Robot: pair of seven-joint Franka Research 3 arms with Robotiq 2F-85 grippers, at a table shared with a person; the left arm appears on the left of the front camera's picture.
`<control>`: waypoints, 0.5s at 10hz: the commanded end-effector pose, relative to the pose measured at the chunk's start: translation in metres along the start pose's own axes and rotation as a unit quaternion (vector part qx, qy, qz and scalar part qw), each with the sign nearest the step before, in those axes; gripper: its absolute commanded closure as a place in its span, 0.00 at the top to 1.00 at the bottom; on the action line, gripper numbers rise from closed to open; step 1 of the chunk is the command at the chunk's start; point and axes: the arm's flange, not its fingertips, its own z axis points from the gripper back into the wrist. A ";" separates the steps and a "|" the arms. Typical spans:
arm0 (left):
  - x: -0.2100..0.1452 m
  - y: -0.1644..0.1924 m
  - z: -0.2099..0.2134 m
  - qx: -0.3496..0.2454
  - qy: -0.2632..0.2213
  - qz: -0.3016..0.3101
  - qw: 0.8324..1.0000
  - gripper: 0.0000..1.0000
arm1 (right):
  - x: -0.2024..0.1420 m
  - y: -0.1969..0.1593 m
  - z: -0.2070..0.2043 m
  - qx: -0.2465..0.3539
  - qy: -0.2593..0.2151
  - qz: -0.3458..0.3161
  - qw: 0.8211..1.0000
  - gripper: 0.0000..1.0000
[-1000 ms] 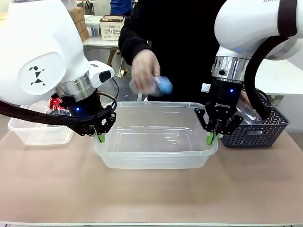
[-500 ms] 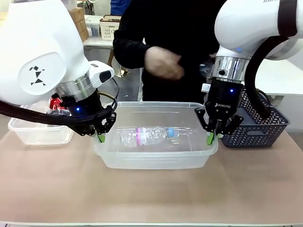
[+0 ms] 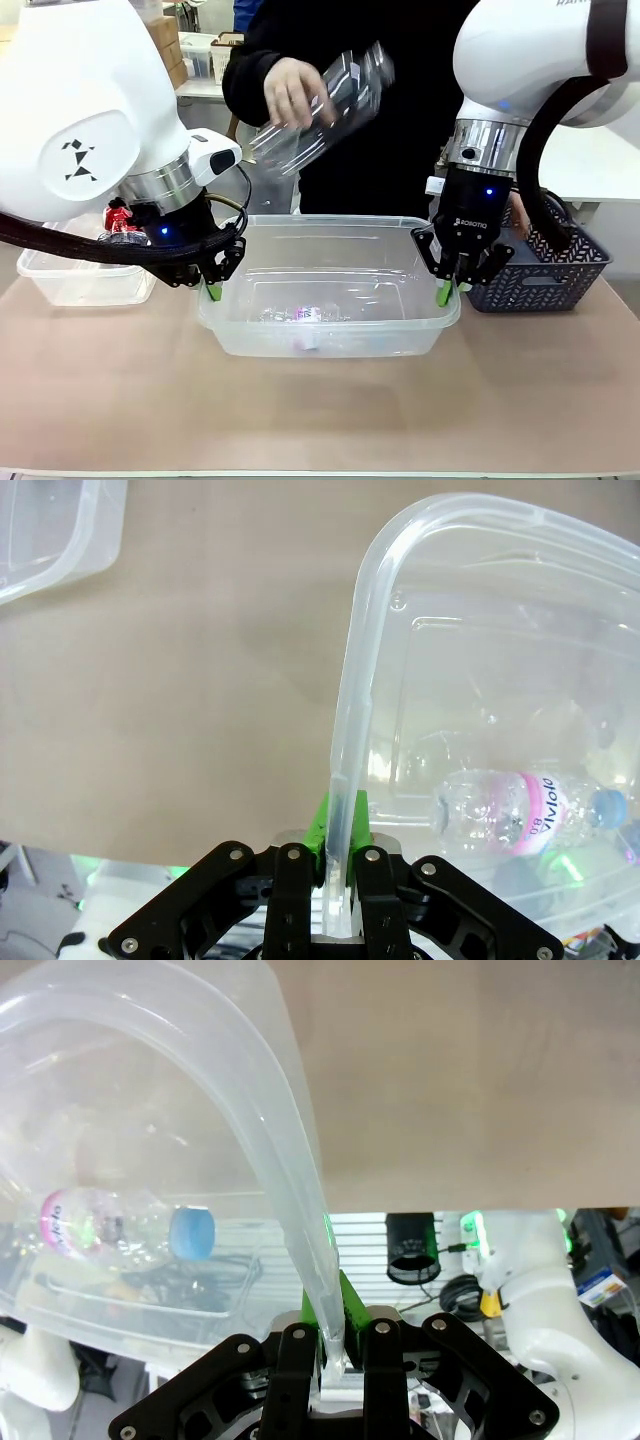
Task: Sort the waste into each basket.
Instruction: Offer the picked Organizing box to the human.
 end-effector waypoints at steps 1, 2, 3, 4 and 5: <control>-0.002 0.003 0.001 0.006 0.001 0.004 1.000 0.00 | 0.001 -0.003 0.006 -0.001 -0.007 0.008 1.000 0.00; -0.002 0.003 0.001 0.006 0.001 0.004 1.000 0.00 | 0.001 -0.003 0.006 -0.001 -0.007 0.008 1.000 0.00; -0.002 0.003 0.001 0.006 0.001 0.004 1.000 0.00 | 0.001 -0.003 0.006 -0.001 -0.007 0.008 1.000 0.00; -0.002 0.003 0.001 0.006 0.001 0.004 1.000 0.00 | 0.001 -0.003 0.006 -0.001 -0.007 0.008 1.000 0.00; -0.002 0.003 0.001 0.006 0.001 0.004 1.000 0.00 | 0.001 -0.003 0.006 -0.001 -0.007 0.008 1.000 0.00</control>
